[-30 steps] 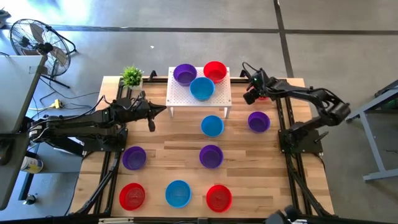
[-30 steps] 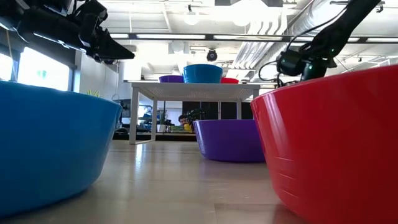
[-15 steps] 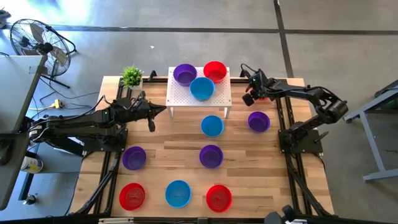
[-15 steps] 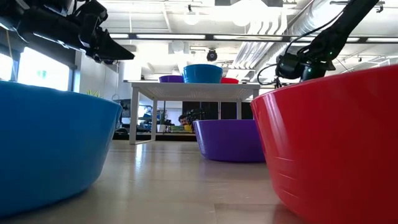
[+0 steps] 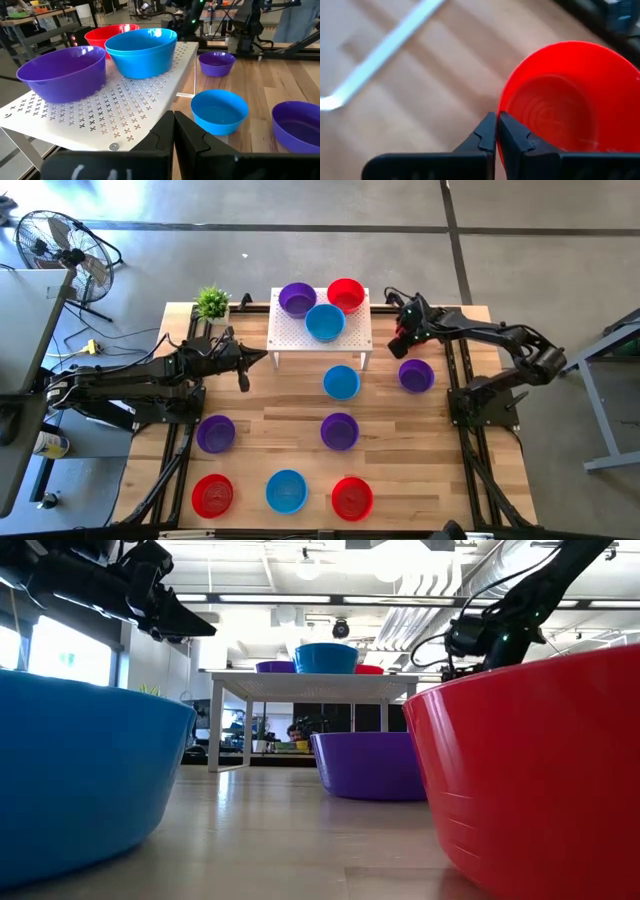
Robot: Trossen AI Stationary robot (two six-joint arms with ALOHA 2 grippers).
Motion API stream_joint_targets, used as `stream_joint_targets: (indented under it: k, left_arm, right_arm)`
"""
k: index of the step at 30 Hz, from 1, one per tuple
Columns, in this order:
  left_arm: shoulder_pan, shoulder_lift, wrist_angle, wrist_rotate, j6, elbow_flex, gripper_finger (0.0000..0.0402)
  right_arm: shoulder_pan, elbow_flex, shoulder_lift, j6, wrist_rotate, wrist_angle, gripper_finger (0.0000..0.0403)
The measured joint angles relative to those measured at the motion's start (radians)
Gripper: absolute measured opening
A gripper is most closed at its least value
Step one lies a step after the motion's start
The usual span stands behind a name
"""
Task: Pick & Place Mini bowls
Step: Stack the red bowl on the red bowl on the shelf
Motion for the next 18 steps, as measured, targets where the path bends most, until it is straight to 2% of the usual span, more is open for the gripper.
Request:
stream_joint_targets:
  k: [3, 5, 8, 14, 18]
  left_arm:
    - [0.000, 0.000, 0.000, 0.000, 0.000, 0.000, 0.0003]
    - [0.000, 0.000, 0.000, 0.000, 0.000, 0.000, 0.0003]
    - [0.000, 0.000, 0.000, 0.000, 0.000, 0.000, 0.0003]
    - [0.000, 0.000, 0.000, 0.000, 0.000, 0.000, 0.0003]
    - [0.000, 0.000, 0.000, 0.000, 0.000, 0.000, 0.0003]
  right_arm:
    - [0.021, 0.000, -0.023, 0.017, -0.053, -0.038, 0.0007]
    - [0.035, 0.000, -0.032, 0.019, -0.045, -0.046, 0.0011]
    - [0.046, 0.000, -0.047, 0.019, -0.008, -0.048, 0.0028]
    - [0.039, 0.000, -0.103, 0.022, 0.047, -0.046, 0.0090]
    - [-0.001, 0.000, -0.127, 0.050, 0.156, -0.044, 0.0118]
